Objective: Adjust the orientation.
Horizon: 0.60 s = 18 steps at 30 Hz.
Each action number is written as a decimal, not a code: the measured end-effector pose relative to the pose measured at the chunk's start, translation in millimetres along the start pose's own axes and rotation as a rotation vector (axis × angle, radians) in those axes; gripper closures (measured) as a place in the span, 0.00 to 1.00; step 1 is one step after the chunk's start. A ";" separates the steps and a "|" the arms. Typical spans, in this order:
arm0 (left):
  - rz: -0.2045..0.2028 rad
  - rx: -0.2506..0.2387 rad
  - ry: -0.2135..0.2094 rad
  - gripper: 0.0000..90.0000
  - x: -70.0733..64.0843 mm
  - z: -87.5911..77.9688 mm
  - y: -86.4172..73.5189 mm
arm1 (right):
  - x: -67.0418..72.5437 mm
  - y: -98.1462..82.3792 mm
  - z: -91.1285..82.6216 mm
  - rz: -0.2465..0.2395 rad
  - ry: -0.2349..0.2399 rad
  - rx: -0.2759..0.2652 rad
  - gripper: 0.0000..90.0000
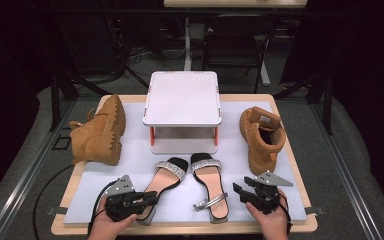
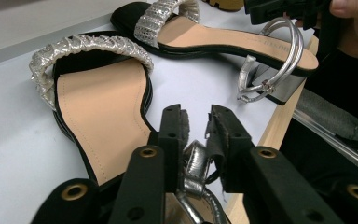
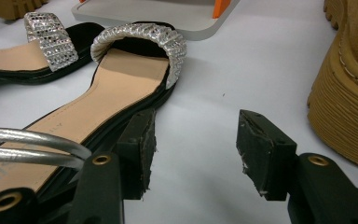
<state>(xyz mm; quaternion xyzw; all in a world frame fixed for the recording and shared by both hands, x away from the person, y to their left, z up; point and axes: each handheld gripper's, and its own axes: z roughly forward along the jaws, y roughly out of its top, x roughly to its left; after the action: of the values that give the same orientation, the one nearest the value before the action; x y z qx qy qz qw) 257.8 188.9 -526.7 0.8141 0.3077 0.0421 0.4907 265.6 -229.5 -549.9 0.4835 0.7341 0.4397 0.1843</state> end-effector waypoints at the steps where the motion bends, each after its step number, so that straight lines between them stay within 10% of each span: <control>1: -0.001 -0.005 -0.003 0.79 0.2 -1.1 0.4 | -0.1 0.0 0.0 0.000 0.000 0.000 0.52; 18: -0.088 -0.098 0.066 0.56 14.1 -22.7 3.6 | -1.6 -1.2 -0.1 0.018 0.004 -0.005 0.51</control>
<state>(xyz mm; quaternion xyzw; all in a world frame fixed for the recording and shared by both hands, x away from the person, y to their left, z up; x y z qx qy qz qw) 262.4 212.9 -515.4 0.7728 0.3569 0.0623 0.5211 265.7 -231.1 -551.1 0.4887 0.7292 0.4440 0.1800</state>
